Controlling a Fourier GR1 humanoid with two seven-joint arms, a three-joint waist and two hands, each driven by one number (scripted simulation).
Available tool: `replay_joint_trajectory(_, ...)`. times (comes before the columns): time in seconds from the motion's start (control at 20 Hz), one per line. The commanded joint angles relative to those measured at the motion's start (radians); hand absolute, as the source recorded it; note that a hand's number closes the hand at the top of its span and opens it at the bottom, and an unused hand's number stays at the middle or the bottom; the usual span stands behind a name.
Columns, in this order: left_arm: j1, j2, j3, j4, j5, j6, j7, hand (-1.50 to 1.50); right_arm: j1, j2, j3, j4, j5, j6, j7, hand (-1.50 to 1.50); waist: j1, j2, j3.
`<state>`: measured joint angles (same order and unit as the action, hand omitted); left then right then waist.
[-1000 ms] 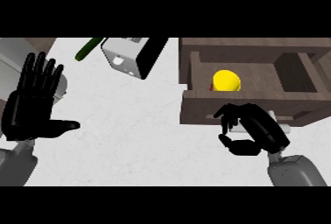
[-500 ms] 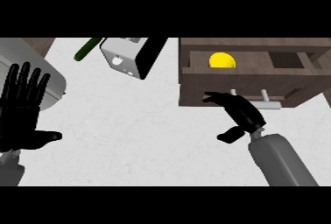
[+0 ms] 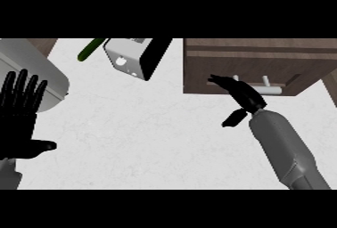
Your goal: Pick up the cup, place it into the drawer and close the drawer
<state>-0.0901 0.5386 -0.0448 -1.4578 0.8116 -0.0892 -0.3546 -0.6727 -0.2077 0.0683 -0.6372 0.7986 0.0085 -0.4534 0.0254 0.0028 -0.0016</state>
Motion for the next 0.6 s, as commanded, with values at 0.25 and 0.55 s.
replay_joint_trajectory(0.25, -0.022, -0.041, 0.001, 0.048, -0.024, -0.052, -0.014, -1.5, -0.241, -0.102, -0.104, 0.359, -0.012, 0.033, -0.114, -1.5, 0.031, 0.022, 0.004)
replay_joint_trajectory(0.55, -0.018, -0.02, 0.01, 0.038, -0.043, -0.064, -0.001, -1.5, -0.305, -0.148, -0.128, 0.43, -0.014, 0.044, -0.142, -1.5, 0.051, 0.027, 0.005)
